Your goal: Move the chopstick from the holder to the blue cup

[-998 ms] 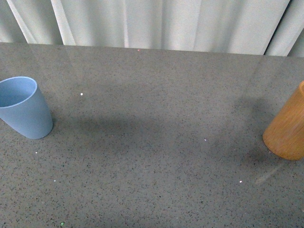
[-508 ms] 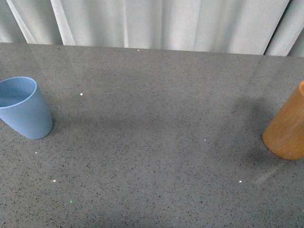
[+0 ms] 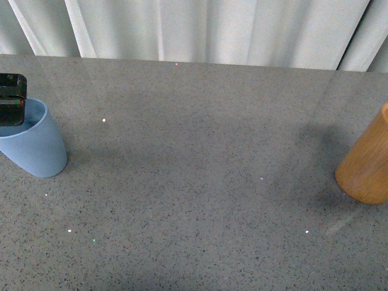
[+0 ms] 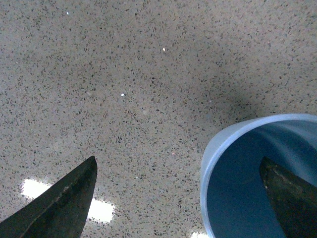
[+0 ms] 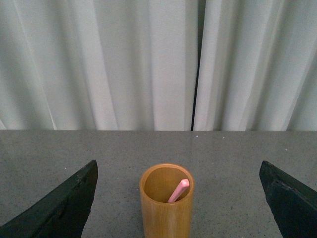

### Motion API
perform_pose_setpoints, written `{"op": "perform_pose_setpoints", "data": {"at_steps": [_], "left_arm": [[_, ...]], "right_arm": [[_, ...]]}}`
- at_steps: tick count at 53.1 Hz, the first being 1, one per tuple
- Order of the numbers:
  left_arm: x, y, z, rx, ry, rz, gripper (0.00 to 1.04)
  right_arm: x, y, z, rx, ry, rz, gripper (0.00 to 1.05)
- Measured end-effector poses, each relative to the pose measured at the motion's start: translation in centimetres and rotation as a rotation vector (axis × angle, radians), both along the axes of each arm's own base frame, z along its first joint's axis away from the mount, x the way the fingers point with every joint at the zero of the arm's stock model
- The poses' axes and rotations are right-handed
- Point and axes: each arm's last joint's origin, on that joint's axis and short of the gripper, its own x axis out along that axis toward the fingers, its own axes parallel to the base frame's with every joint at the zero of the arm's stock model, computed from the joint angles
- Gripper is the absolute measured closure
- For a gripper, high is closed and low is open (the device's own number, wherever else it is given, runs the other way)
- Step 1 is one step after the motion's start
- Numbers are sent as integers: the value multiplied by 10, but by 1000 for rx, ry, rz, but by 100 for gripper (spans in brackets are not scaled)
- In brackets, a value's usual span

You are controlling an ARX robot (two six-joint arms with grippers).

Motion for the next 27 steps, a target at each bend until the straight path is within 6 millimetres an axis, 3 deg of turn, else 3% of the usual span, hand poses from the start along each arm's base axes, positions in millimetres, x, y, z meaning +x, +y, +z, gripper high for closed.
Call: {"op": "perform_pose_setpoints", "data": {"at_steps": [6,27], "left_arm": [[5,-3,-8,0,24,-9,9],[5,-20,-14,-31,100,-73,68]], "right_arm": [[0,0,0,0,0,0,10],[0,0,0,0,0,0,10]]}}
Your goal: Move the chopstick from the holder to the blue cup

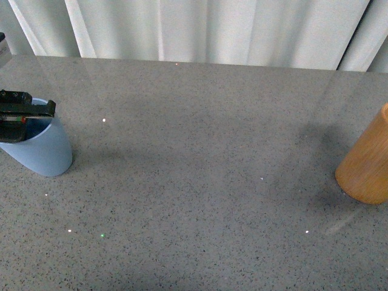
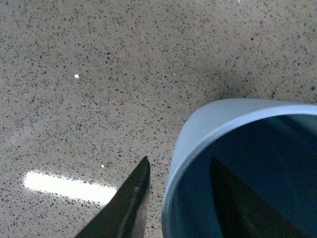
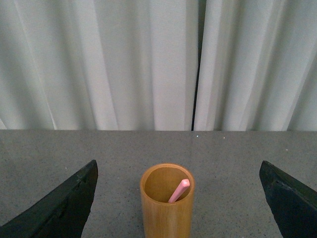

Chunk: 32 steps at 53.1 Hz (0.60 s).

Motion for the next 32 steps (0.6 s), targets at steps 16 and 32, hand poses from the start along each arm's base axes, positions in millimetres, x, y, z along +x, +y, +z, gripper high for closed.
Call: {"op": "perform_pose_setpoints", "data": {"at_steps": [16,32], "left_arm": [[-2,-3,23,-24,6,-27,101],[-2,-54,92,-82,-117,-185,101]], "right_arm": [[0,0,0,0,0,0,10],[0,0,0,0,0,0,10]]}}
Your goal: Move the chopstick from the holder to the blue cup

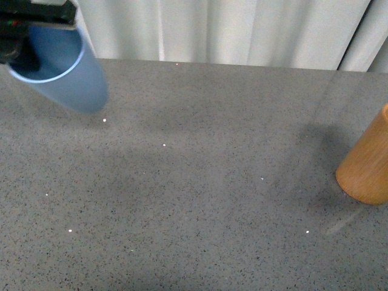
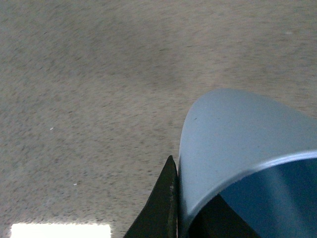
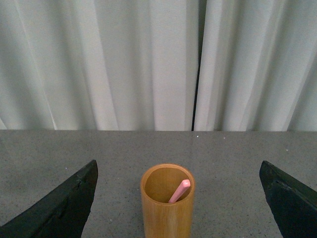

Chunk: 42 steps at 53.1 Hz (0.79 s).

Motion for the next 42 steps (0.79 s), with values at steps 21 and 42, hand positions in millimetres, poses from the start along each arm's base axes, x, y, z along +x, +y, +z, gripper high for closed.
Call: {"op": "perform_pose_setpoints", "data": {"at_steps": [21,42], "left_arm": [[-32,-130,-18,-19,30,-286,101],[-29,-150,-81,97,134,-289,101]], "right_arm": [[0,0,0,0,0,0,10],[0,0,0,0,0,0,10]]}}
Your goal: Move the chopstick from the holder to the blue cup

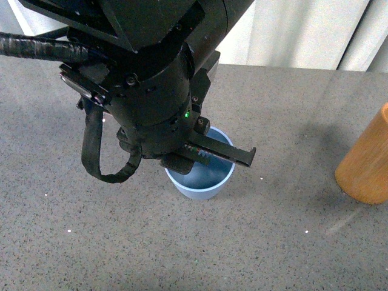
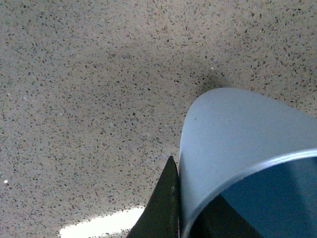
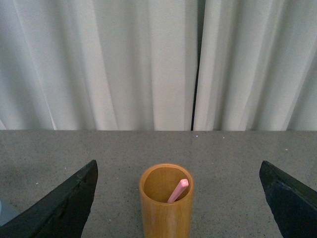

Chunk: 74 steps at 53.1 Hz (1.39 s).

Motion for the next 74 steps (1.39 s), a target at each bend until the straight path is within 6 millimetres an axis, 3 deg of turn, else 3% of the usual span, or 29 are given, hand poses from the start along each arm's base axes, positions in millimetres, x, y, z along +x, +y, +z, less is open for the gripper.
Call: {"op": "perform_pose_setpoints", "data": {"at_steps": [13,20,38,42,55,61,67,74], "left_arm": [[-2,-5,-5,-4,7,-7,99],[-2,-5,-5,-5,6,-5,81],[11,1,16,-36,-36,25,14],[14,7,25,-46,-58,40,5],[4,57,90,-164,-406,169,7],[-29,99,122,-203,-758,305,7],[-61,122,127,-232,-931,378,7],[-67,125,127,-232,-948,366,7]], "right_arm": [[0,0,0,0,0,0,10],[0,0,0,0,0,0,10],[0,0,0,0,0,0,10],[0,0,0,0,0,0,10],[0,0,0,0,0,0,10],[0,0,0,0,0,0,10],[0,0,0,0,0,0,10],[0,0,0,0,0,0,10]]}}
